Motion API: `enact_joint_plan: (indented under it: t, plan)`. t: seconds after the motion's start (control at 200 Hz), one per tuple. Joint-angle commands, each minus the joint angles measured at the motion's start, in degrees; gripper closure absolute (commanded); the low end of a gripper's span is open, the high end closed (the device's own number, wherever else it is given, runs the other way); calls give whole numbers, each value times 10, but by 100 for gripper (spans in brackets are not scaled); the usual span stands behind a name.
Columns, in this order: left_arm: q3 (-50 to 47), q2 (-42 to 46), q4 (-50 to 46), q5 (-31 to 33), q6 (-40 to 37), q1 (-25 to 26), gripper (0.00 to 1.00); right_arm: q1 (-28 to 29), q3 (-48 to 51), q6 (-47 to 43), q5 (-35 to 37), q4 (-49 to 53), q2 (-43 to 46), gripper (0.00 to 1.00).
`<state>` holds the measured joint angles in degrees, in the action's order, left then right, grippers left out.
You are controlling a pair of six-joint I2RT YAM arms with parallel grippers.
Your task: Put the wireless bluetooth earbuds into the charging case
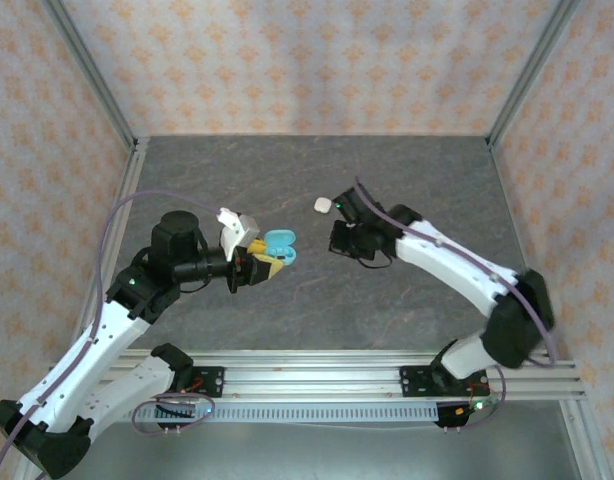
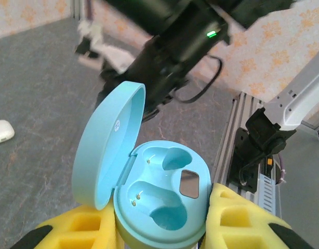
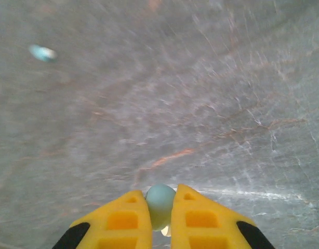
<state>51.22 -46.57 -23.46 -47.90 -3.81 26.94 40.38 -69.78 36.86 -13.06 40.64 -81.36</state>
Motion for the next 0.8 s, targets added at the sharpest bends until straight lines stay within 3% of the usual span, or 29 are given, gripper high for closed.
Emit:
enact_joint_plan:
  t: [0.0, 0.165, 0.365, 0.615, 0.796]
  plan:
    - [0, 10, 53, -20, -23, -3, 81, 16, 19, 6, 6, -40, 82, 93]
    - [-6, 7, 99, -20, -26, -1, 81, 91, 0, -27, 7, -72, 152, 94]
    - [9, -14, 109, -25, -47, 2, 82, 173, -32, -42, 20, -101, 166, 95]
    - [-5, -5, 118, -9, -66, 6, 87, 188, -38, -56, 48, -125, 204, 96]
    - [-13, -3, 133, -8, -58, 9, 87, 202, -56, -78, -26, -160, 185, 96]
